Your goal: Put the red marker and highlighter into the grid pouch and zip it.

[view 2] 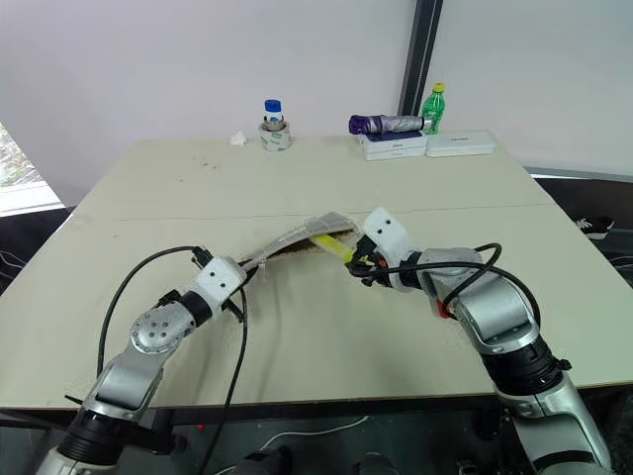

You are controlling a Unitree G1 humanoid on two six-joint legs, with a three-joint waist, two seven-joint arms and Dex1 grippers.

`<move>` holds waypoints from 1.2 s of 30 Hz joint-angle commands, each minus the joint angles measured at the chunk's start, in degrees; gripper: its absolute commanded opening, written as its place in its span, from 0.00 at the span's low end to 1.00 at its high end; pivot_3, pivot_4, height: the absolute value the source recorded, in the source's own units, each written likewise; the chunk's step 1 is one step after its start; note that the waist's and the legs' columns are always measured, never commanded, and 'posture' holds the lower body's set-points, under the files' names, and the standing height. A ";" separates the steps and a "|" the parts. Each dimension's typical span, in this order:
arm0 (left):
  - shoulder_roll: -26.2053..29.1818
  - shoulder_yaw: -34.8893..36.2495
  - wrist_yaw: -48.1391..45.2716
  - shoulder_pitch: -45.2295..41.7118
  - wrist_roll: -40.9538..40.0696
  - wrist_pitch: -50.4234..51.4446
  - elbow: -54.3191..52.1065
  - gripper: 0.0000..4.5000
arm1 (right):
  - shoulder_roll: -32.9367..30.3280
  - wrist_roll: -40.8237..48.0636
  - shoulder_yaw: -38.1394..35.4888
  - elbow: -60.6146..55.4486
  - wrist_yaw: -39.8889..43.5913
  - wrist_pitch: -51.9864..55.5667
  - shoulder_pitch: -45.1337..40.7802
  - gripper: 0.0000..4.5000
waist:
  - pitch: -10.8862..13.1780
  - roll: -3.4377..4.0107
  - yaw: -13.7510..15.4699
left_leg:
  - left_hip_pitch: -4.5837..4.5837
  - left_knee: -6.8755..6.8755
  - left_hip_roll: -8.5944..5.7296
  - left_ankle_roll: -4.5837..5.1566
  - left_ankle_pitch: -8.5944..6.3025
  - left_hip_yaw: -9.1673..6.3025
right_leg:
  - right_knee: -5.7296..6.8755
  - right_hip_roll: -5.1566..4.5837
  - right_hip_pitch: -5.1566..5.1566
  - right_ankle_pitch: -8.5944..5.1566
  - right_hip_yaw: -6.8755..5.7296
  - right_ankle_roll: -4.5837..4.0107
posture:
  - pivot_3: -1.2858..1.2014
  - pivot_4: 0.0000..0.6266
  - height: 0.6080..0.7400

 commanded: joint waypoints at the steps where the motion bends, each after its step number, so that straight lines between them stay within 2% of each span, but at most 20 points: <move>1: 1.36 -0.88 -2.10 0.51 0.44 -3.99 -1.30 0.00 | -0.89 -0.44 1.57 -2.77 1.96 -1.94 -0.45 0.20 | 0.00 0.00 0.04 | 0.00 0.00 0.01 0.00 0.00 0.00 | 0.00 0.00 0.00 0.00 0.00 0.00 | 0.52 0.24 1.00; 11: 4.61 -3.34 -7.83 3.86 0.84 -9.98 -3.29 0.00 | -0.43 -0.05 5.33 -3.80 5.54 -3.24 -0.39 0.20 | 0.00 0.00 0.18 | -0.03 -0.02 0.02 0.01 -0.01 -0.02 | -0.09 -0.06 0.02 0.00 -0.01 0.00 | 0.52 0.24 1.00; 13: 4.02 -2.65 -7.34 3.78 0.49 -8.74 -3.16 0.00 | -0.56 0.19 4.76 -3.78 5.98 -3.34 -0.50 0.42 | 0.00 0.00 0.13 | -0.03 -0.02 0.02 0.01 -0.01 -0.02 | -0.10 -0.06 0.02 0.00 -0.01 0.00 | 0.52 0.24 1.00; 15: 3.07 -1.85 -6.74 3.58 -0.27 -6.72 -3.15 0.00 | -1.06 0.58 3.48 -4.00 6.41 -3.51 -0.53 0.60 | 0.00 0.00 0.12 | -0.03 -0.02 0.02 0.01 -0.01 -0.02 | -0.10 -0.06 0.02 0.00 -0.02 0.00 | 0.52 0.24 1.00; 18: 1.53 -1.19 -5.94 3.12 -0.77 -3.31 -3.44 0.00 | -2.70 2.31 -0.44 -6.24 8.06 -5.15 0.75 0.96 | 0.00 0.00 0.12 | -0.03 -0.02 0.02 0.01 0.00 -0.02 | -0.10 -0.05 0.02 0.00 -0.02 0.00 | 0.52 0.24 1.00; 23: -3.79 0.35 -2.09 0.93 -1.48 6.22 -3.78 0.00 | -9.02 5.64 -7.34 -10.09 12.37 -6.64 6.88 0.98 | 0.01 -0.01 0.42 | -0.05 0.01 -0.01 0.02 -0.01 -0.11 | -0.21 -0.05 0.16 0.00 -0.15 0.03 | 0.52 0.24 1.00; 28: -8.09 0.15 1.55 -0.98 -0.46 12.48 -3.56 0.00 | -12.66 0.98 -12.54 -1.76 6.96 -7.42 11.96 0.98 | 0.00 -0.03 0.20 | 0.07 0.05 -0.01 0.02 -0.01 -0.22 | -0.54 0.00 0.51 0.01 -0.33 0.04 | 0.52 0.24 1.00; 32: -9.82 -0.99 3.01 -1.88 0.11 13.66 -3.16 0.00 | -12.95 -0.23 -18.33 4.87 1.38 -3.08 14.63 0.98 | 0.00 -0.02 0.28 | 0.08 0.03 -0.03 0.04 -0.02 -0.21 | -0.58 -0.01 0.52 0.01 -0.32 0.04 | 0.52 0.24 1.00; 36: -11.20 -1.63 3.82 -3.07 0.30 13.76 -2.13 0.00 | -10.66 0.22 -22.34 6.75 -2.55 -0.93 16.53 0.98 | 0.00 -0.03 0.24 | 0.08 0.02 -0.04 0.06 -0.04 -0.19 | -0.59 -0.01 0.54 0.01 -0.33 0.04 | 0.52 0.24 1.00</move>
